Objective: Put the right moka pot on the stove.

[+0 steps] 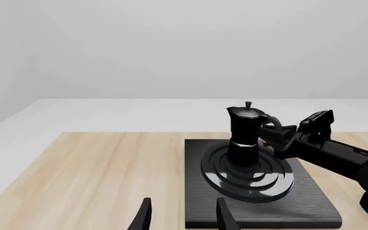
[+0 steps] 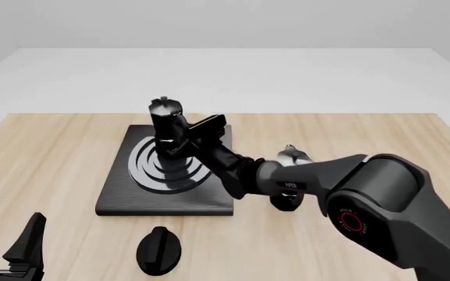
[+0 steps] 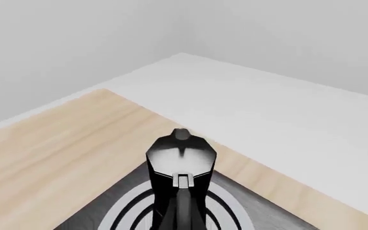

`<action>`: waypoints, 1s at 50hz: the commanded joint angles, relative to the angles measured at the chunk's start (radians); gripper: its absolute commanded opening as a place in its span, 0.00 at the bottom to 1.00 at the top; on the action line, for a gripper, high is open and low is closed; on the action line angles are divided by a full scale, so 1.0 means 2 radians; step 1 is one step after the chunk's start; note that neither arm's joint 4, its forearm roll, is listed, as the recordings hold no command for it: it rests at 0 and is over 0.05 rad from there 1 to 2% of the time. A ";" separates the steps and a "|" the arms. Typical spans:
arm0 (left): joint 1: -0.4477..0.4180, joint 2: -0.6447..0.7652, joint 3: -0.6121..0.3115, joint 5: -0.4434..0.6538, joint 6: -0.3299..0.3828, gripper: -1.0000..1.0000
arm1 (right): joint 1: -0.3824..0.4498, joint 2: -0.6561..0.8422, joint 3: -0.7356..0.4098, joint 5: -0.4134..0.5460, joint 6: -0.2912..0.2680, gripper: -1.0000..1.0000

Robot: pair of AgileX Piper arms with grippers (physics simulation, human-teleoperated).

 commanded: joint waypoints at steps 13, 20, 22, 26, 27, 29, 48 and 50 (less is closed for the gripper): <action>0.000 0.000 0.000 0.000 0.000 1.00 | -0.013 0.013 0.074 -0.039 0.004 1.00; 0.000 0.000 0.000 0.000 0.000 1.00 | -0.015 0.013 0.077 -0.041 0.005 1.00; 0.000 0.000 0.000 0.000 0.000 1.00 | -0.017 0.011 0.080 -0.042 0.004 1.00; 0.000 0.000 0.000 0.000 0.000 1.00 | -0.025 0.008 0.085 -0.047 0.003 1.00; 0.000 0.000 0.000 0.000 0.000 1.00 | -0.025 0.004 0.090 -0.048 0.004 1.00; 0.000 0.000 0.000 0.000 0.000 1.00 | -0.026 0.000 0.097 -0.052 0.002 1.00; 0.000 0.000 0.000 0.000 0.000 1.00 | -0.014 -0.041 0.138 -0.068 0.005 1.00; 0.000 0.000 0.000 0.000 0.000 1.00 | -0.011 -0.045 0.143 -0.070 0.006 1.00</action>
